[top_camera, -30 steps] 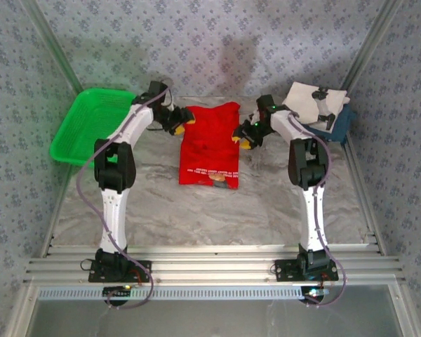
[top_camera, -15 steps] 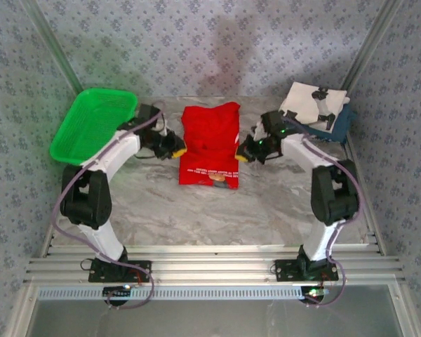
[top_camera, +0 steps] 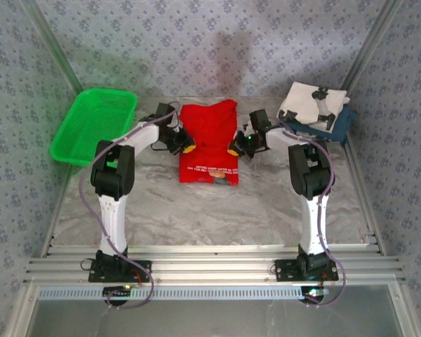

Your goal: Fold and stack the t-shirts

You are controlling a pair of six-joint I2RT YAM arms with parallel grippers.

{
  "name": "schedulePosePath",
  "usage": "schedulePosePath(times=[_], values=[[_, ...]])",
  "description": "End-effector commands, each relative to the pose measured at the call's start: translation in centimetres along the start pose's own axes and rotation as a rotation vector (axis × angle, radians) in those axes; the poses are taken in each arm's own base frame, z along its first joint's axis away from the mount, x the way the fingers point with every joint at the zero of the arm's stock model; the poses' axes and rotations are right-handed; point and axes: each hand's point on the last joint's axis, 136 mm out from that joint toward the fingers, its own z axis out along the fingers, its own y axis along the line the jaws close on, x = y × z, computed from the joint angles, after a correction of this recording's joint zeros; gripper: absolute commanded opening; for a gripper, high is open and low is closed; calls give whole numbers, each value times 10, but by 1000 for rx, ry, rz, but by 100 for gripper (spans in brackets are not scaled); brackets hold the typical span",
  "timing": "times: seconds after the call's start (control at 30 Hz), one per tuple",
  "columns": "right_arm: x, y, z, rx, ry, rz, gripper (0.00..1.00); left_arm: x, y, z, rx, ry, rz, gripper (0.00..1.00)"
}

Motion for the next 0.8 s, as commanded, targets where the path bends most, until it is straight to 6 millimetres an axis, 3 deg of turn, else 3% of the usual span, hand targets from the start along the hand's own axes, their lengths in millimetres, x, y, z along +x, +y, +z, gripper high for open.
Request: schedulePosePath(times=[0.0,0.1,0.2,0.27,0.37,0.43,0.53,0.67,0.77], values=[[-18,-11,5,23,0,50,3,-21,-7,-8,-12,-26,12,17],[-40,-11,8,4,-37,79,4,-41,-5,-8,-19,-56,-1,20],[-69,10,2,-89,-107,90,9,-65,-15,-20,42,-113,-29,24],[-84,31,-9,-155,-150,72,16,-82,-42,-46,94,-178,9,28],[-87,57,-35,-179,-174,2,27,-88,-65,-87,123,-252,60,44],[-81,63,-53,-153,-185,-40,33,-85,-67,-110,126,-292,71,54],[-58,60,-77,-123,-168,-59,39,-66,-55,-129,122,-300,61,61],[-8,40,-105,-84,-135,-86,46,-19,-21,-139,69,-269,51,65],[36,20,-118,-61,-109,-118,60,24,3,-139,79,-235,41,70]])
